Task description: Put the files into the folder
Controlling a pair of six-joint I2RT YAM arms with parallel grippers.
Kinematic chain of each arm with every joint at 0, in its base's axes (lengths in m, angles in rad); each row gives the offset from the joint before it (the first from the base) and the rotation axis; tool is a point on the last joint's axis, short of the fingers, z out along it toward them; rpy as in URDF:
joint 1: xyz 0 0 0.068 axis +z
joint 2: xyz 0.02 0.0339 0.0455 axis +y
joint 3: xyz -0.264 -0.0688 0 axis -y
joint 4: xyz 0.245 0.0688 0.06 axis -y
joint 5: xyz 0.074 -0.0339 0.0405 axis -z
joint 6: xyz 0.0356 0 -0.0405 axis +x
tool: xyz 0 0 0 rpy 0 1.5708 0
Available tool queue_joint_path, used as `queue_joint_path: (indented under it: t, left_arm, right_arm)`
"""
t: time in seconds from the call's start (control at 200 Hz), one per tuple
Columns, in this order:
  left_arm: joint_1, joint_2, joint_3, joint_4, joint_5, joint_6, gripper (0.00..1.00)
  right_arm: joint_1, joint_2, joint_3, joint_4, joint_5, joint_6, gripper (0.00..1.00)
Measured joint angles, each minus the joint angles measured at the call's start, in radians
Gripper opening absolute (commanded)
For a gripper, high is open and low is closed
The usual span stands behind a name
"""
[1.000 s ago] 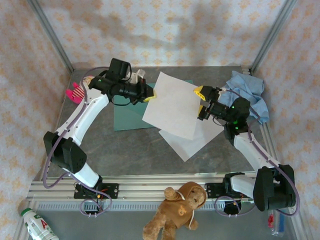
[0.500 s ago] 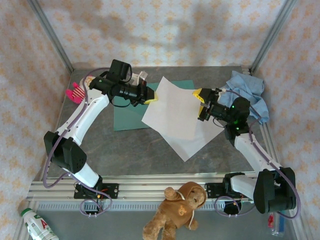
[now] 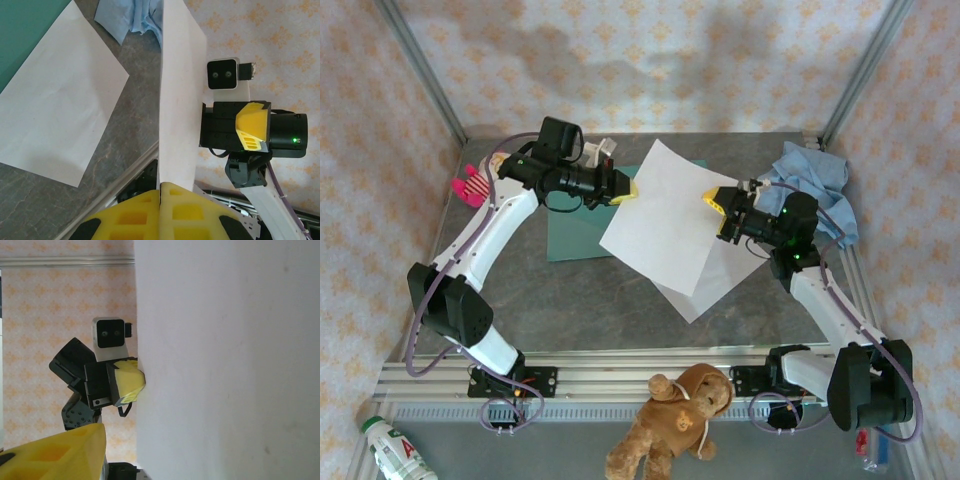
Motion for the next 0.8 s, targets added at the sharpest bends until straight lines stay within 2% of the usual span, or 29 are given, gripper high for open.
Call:
queue_joint_path:
  t: [0.17,0.275,0.48,0.801]
  left_arm:
    - [0.0,-0.012,-0.012,0.027,0.0,-0.023,0.0]
    - [0.0,-0.019,-0.018,0.047,0.0,-0.042,0.0]
    - [0.0,-0.026,-0.025,0.089,0.0,-0.085,0.0]
    - [-0.001,-0.026,-0.025,0.147,0.0,-0.147,0.0]
  right_arm:
    - [0.0,0.0,0.0,-0.011,0.0,-0.004,0.54]
    - [0.0,0.0,0.0,-0.015,0.0,-0.01,0.43]
    - [0.006,0.0,0.002,-0.037,0.004,-0.03,0.41]
    - [0.024,-0.015,0.017,-0.123,0.008,-0.105,0.42]
